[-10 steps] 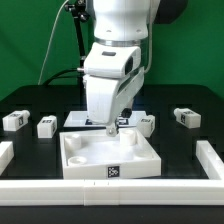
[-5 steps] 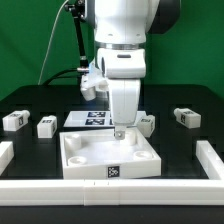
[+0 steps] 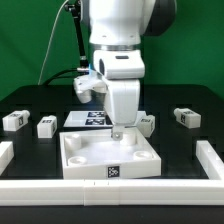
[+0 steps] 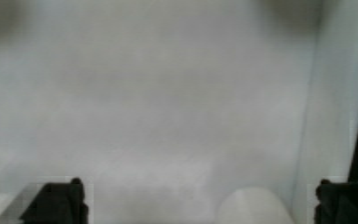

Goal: Assemble one leg

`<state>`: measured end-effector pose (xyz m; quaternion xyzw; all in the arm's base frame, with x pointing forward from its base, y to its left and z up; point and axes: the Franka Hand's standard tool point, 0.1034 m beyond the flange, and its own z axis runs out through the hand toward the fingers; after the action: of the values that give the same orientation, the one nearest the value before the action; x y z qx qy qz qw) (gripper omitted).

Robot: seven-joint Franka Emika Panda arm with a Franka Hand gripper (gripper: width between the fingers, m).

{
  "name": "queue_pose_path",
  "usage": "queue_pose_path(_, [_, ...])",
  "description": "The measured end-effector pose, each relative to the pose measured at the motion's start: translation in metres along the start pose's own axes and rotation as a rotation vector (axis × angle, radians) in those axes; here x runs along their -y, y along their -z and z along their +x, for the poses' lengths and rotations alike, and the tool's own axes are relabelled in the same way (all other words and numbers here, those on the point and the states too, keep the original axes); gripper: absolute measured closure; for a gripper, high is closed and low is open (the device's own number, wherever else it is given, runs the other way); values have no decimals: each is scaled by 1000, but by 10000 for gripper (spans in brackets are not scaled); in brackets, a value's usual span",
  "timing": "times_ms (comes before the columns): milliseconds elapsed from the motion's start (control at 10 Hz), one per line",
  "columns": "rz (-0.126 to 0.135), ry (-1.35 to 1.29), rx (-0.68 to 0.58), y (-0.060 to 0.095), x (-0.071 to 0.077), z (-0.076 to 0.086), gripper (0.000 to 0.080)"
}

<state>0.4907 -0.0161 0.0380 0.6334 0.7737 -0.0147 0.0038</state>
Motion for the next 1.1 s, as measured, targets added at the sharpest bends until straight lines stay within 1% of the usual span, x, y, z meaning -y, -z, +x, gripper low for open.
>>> queue_pose_path(100, [0, 0, -2, -3, 5, 0, 150])
queue_pose_path(300, [10, -4, -4, -6, 9, -1, 150])
queue_pose_path(600, [36, -22, -13, -21, 19, 3, 150])
queue_pose_path(1100, [49, -36, -16, -27, 23, 1, 150])
